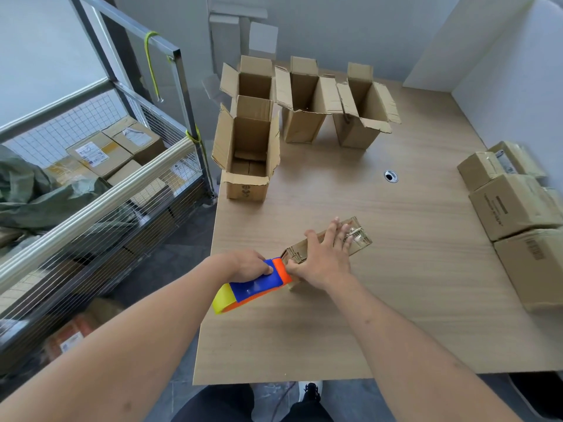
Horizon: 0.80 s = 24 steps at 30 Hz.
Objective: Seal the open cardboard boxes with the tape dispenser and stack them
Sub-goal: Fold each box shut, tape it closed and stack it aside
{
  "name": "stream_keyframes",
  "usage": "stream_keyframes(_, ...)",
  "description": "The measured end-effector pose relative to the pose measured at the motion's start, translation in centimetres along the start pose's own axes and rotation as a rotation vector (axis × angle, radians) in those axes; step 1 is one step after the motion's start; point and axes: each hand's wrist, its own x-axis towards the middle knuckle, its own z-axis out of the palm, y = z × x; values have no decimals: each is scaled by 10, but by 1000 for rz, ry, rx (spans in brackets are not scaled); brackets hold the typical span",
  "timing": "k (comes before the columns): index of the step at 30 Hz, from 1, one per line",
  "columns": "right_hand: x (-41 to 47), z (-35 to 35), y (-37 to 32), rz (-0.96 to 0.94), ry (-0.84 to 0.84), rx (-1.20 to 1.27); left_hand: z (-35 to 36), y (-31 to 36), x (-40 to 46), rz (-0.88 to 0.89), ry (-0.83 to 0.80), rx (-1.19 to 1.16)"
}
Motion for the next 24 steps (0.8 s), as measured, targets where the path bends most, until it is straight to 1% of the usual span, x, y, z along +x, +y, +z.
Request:
stream_keyframes(4, -1, 1, 3, -3, 3, 37, 8, -5, -1, -29, 21, -44)
stream_keyframes(6, -3, 1, 4, -9, -3, 29, 10, -7, -2, -52, 35, -20)
stream_keyframes(9, -4, 0, 8, -17, -19, 14, 18, -23, -4, -101, 35, 62)
stream_keyframes(11, -3, -1, 6, -18, -26, 23, 25, -40, -6, -82, 39, 21)
stream_keyframes(14, -2, -3, 0, -3, -40, 11, 30, -54, -13, -14, 123, -81)
stream_keyframes(17, -3, -7, 2, -34, -88, -12, 27, -54, -19, 109, 177, -185)
stream_keyframes(19, -7, -9, 11, -102, -120, -43, 23, -52, -27, 204, 196, -218)
stream_keyframes(24, -21, -11, 48, -362, -121, -100, 15, -51, -43, 424, 240, -215)
